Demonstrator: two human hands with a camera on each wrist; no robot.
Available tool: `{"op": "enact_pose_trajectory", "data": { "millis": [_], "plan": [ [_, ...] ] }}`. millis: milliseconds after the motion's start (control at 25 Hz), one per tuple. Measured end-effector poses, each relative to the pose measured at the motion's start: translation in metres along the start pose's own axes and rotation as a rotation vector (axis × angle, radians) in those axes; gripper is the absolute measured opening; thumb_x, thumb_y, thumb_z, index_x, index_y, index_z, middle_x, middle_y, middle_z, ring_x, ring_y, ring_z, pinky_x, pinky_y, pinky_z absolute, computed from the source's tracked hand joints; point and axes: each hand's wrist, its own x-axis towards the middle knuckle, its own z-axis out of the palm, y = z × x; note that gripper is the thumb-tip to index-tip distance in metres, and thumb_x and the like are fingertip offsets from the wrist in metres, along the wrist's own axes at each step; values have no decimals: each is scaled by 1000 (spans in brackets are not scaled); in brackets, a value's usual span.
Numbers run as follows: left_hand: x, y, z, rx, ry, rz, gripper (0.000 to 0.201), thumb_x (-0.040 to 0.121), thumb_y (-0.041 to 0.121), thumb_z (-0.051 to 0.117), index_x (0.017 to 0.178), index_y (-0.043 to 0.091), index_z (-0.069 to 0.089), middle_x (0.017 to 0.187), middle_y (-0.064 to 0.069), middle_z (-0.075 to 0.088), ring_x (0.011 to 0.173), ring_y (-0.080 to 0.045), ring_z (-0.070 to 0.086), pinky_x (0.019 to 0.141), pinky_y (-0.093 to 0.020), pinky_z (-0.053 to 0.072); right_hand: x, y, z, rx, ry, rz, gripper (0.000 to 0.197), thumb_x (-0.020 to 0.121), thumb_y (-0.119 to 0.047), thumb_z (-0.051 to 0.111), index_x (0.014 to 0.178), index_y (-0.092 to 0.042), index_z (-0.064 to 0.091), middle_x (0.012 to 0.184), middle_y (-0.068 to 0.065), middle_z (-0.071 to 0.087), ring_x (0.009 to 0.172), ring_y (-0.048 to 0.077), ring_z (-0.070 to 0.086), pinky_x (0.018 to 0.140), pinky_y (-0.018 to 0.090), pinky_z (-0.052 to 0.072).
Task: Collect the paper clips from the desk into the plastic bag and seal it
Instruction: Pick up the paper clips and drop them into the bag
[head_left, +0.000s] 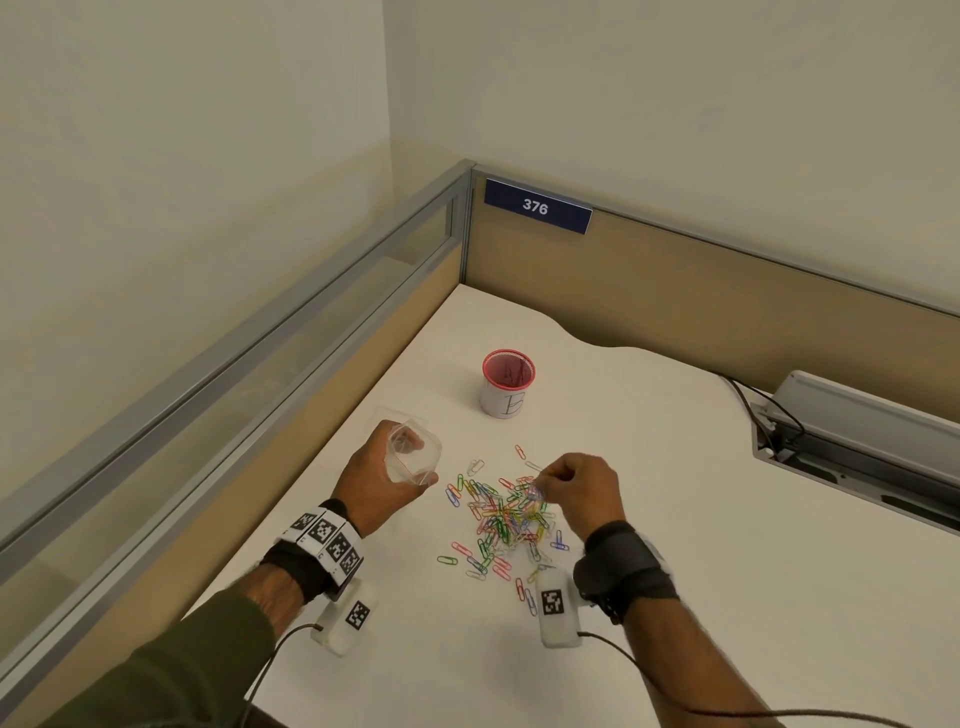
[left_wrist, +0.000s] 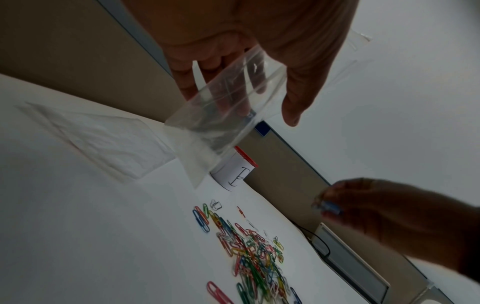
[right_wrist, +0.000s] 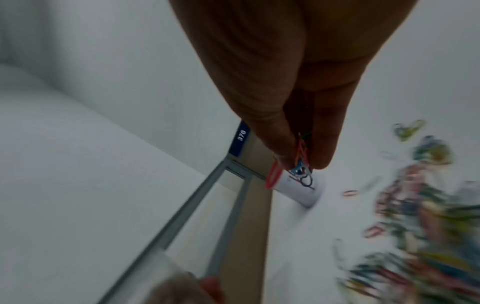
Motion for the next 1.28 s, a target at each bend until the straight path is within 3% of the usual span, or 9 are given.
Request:
{"op": "enact_pose_trajectory", "data": {
  "millis": [240,440,600,720,840,960,1040,1160,1280],
  "plan": [
    [3,6,9,10,-40,6,51,74,23,86,113,19,55,111,5,64,111,-17,61,97,-31,48,-19,-88,-14,278,-71,-164,3,80,-10,75,78,-10,73,74,5,73,70,18,71,71,28,60],
    [6,14,19,59,-67,7,51,76,25,85,113,28,51,104,16,61,101,-1,60,86,-20,49,-30,-131,19,-45,-138,-332,5,85,-14,67,86,-11,71,84,2,70,75,16,65,71,23,54],
    [4,19,24,53,-67,-40,57,75,14,83,122,19,53,99,12,60,90,-9,60,84,-24,49,-32,-141,36,-327,-160,-366,17,90,-19,59,99,-9,69,97,8,66,88,23,63,79,30,52],
    [2,18,25,35,-65,-11,53,77,15,83,119,23,53,100,16,59,91,-3,58,86,-24,46,-37,-146,29,-294,-136,-418,20,94,-20,55,103,-10,69,101,6,66,91,21,63,83,30,52],
    [2,8,23,-3,-73,39,40,77,27,82,106,27,54,104,16,62,105,-4,60,93,-25,46,-35,-140,9,-143,-17,-496,14,92,-15,56,95,-12,70,90,0,67,82,14,62,77,23,51],
    [1,5,16,-60,-45,52,37,78,25,82,106,23,57,108,8,65,111,-12,62,96,-25,46,-7,-93,-6,-85,37,-350,9,89,-15,61,92,-13,70,88,0,69,80,17,65,75,26,53],
    [0,1,10,-87,-29,50,38,78,19,83,106,20,58,110,4,66,111,-8,62,95,-20,45,17,-41,-7,-273,-23,-174,12,87,-17,64,97,-12,69,99,5,70,93,24,65,82,31,51],
    [0,-4,5,-120,-13,49,40,77,16,84,107,20,58,110,2,67,109,-5,63,94,-18,45,26,27,6,-576,-226,77,37,86,-27,67,120,-16,61,128,9,58,117,27,55,101,35,45],
    [1,-8,1,-128,-2,31,40,78,14,84,108,17,58,108,4,66,106,3,61,92,-14,44,17,50,26,-663,-297,101,53,83,-37,67,132,-22,52,136,10,45,125,30,43,105,40,41]
  ]
}}
